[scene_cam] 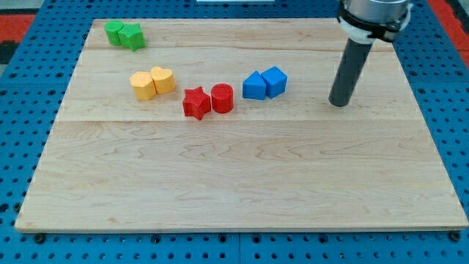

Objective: Push blue cube to the bottom center

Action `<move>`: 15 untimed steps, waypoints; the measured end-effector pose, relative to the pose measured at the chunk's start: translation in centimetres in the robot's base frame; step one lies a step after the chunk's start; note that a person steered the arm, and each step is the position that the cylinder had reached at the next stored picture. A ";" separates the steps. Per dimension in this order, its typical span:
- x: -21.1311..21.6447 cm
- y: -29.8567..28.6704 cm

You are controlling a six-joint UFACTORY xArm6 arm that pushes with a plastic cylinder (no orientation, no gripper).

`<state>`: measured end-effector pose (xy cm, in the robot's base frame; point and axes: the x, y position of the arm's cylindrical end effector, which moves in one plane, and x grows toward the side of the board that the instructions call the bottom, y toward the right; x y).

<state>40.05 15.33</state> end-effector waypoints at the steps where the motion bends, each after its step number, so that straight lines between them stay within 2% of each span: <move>1: -6.8 -2.3; 2: -5.2 -8.7; 3: 0.2 -8.9; 4: 1.8 -8.9; 5: 0.2 -8.7; 6: -4.9 -4.4; 7: -4.5 -8.7; 8: 3.2 -11.1; 10: 13.2 -14.8; 11: 14.2 -18.9; 12: 10.8 -12.6; 13: 7.5 -17.4; 14: 10.1 -22.5; 15: 12.0 -17.7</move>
<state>52.05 -2.40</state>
